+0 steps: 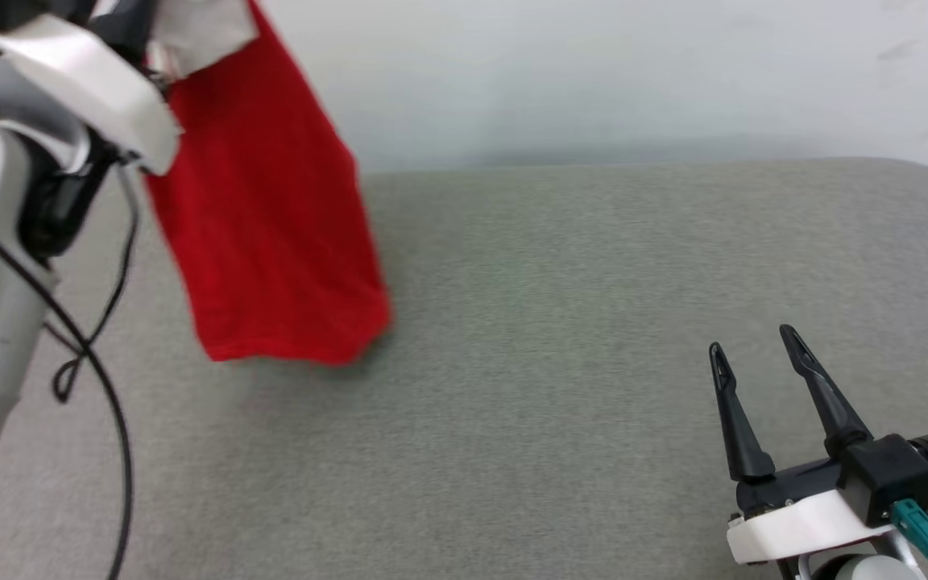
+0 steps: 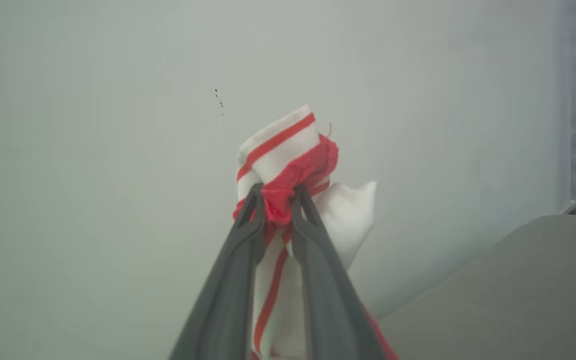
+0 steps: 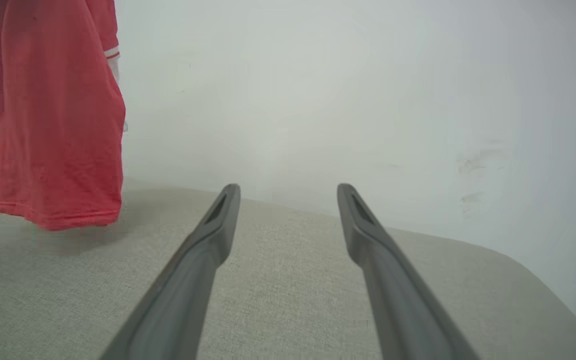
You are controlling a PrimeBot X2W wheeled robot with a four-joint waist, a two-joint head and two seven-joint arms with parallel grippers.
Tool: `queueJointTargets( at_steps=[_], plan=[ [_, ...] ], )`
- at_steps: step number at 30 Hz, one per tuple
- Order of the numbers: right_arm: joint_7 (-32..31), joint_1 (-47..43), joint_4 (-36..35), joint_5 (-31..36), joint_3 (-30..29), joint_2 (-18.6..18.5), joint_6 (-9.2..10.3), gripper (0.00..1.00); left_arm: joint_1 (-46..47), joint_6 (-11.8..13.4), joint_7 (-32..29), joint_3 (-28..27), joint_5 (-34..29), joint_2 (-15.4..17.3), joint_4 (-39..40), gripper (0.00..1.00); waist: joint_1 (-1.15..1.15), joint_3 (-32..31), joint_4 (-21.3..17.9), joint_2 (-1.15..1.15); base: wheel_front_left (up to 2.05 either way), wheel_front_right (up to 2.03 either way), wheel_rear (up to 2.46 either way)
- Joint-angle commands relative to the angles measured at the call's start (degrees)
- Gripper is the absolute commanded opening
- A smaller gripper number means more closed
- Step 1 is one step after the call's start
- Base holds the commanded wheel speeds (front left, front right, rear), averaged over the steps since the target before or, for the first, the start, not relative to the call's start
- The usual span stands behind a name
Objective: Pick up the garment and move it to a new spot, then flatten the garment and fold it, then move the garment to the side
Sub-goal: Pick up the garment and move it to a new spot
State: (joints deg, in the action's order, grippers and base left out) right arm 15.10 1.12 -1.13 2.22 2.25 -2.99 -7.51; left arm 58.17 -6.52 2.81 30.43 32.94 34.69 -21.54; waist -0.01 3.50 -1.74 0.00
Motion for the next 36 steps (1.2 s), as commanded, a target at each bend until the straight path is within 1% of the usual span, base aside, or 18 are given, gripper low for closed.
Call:
queueJointTargets(
  at_steps=[1,5,6,7,11,13,17,20,23,27,31,32,33,34,36],
  plan=[
    [0.1,-0.8,-0.1,-0.4,-0.4,0.2,0.04,1.00,1.2,0.4,-0.3,0.3,0.0,-1.0,1.4,0.00,0.01,-0.9,-2.7,0.00,0.00,0.00,0.00],
    [0.1,-0.5,-0.3,-1.0,-0.9,0.2,0.04,1.00,3.0,1.0,-0.9,1.5,-0.1,-4.0,4.7,0.00,0.01,-0.5,-6.1,0.00,0.00,0.00,0.00],
    [0.1,-0.5,-0.3,-1.0,-0.9,0.2,0.04,1.00,3.0,1.0,-0.9,1.5,-0.1,-4.0,4.7,0.00,0.01,-0.5,-6.1,0.00,0.00,0.00,0.00],
    [0.1,-0.3,-0.3,-1.2,-1.0,0.2,0.04,1.00,3.5,1.0,-0.8,2.0,-0.5,-4.7,5.3,0.00,0.01,-0.3,-7.0,0.00,0.00,0.00,0.00],
    [0.1,0.2,-0.4,-1.8,-2.6,0.2,0.04,1.00,4.2,1.0,-0.6,4.0,0.2,-9.2,7.6,0.00,0.01,0.6,-9.9,0.00,0.00,0.00,0.00],
    [0.1,0.2,-0.4,-2.1,-3.3,0.2,0.04,1.00,3.1,0.9,-0.8,5.1,1.0,-11.4,8.7,0.00,0.01,1.0,-10.9,0.00,0.00,0.00,0.00],
    [0.1,0.5,-0.4,-2.6,-4.1,0.2,0.04,1.00,-1.1,0.8,-1.6,6.4,4.6,-14.5,9.9,0.00,0.01,1.8,-12.3,0.00,0.00,0.00,0.00],
    [0.1,0.9,-0.7,-2.9,-4.2,0.2,0.04,1.00,-5.3,1.0,-2.0,7.2,6.2,-14.1,8.9,0.00,0.01,2.7,-12.8,0.00,0.00,0.00,0.00],
    [0.1,1.2,-0.6,-3.1,-4.0,0.2,0.04,1.00,-10.5,1.1,-2.9,7.0,9.2,-13.5,5.2,0.00,0.01,3.6,-12.9,0.00,0.00,0.00,0.00],
    [0.1,1.9,-0.3,-2.9,-3.0,0.2,0.04,1.00,-15.1,0.5,-4.5,8.0,11.2,-11.4,-3.0,0.00,0.01,4.9,-12.8,0.00,0.00,0.00,0.00],
    [0.1,2.7,0.1,-2.6,-2.0,0.2,0.04,1.00,-17.1,0.1,-4.2,7.9,12.5,-10.1,-11.8,0.00,0.01,6.0,-12.4,0.00,0.00,0.00,0.00],
    [0.1,2.9,0.2,-2.4,-1.7,0.2,0.04,1.00,-17.4,0.0,-4.5,7.8,13.0,-10.0,-14.2,0.19,0.01,6.3,-12.3,0.00,0.00,0.00,0.00],
    [0.1,3.0,0.3,-2.3,-1.5,0.2,0.05,1.00,-17.5,0.0,-4.4,7.9,12.9,-9.9,-15.9,0.79,0.01,6.4,-12.1,0.00,0.00,0.00,0.00],
    [0.1,3.1,0.4,-2.1,-1.3,0.2,0.04,1.00,-17.2,0.0,-4.1,7.9,12.7,-9.8,-17.8,1.00,0.01,6.6,-11.9,0.00,0.00,0.00,0.00],
    [0.1,3.2,0.5,-2.1,-1.0,0.2,0.04,1.00,-16.1,0.1,-3.1,8.2,11.9,-9.5,-20.9,1.00,0.01,6.8,-11.3,0.00,0.00,0.00,0.00]
  ],
)
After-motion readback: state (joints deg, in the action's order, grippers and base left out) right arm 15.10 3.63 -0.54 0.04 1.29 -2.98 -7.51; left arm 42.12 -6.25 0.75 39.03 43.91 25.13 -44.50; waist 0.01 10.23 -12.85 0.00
